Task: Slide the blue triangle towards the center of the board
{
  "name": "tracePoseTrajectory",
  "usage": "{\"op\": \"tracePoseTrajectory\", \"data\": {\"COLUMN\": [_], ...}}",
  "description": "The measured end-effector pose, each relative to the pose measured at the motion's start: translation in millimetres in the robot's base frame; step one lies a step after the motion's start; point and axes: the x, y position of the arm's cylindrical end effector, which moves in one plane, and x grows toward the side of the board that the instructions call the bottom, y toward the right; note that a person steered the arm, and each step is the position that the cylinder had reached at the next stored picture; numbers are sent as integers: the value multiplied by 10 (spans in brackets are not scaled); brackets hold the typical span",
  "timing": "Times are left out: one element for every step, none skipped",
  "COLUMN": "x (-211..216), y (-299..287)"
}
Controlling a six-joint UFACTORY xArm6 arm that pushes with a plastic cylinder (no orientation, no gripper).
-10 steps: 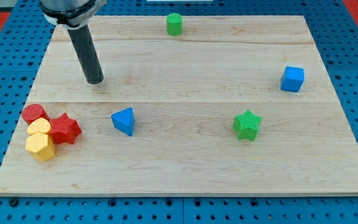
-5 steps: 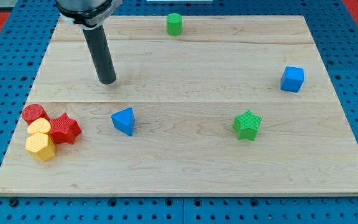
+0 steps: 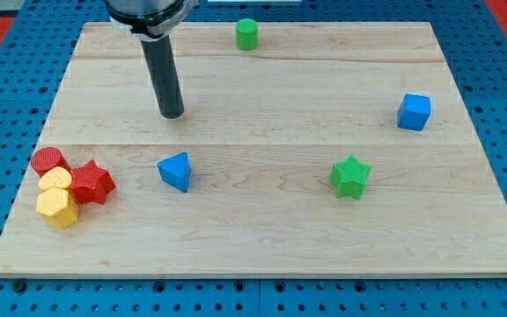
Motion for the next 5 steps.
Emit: {"op": "tracePoseTrajectory", "data": {"x": [0,-3,-6,-6,-50], "y": [59,84,84,84,633]}}
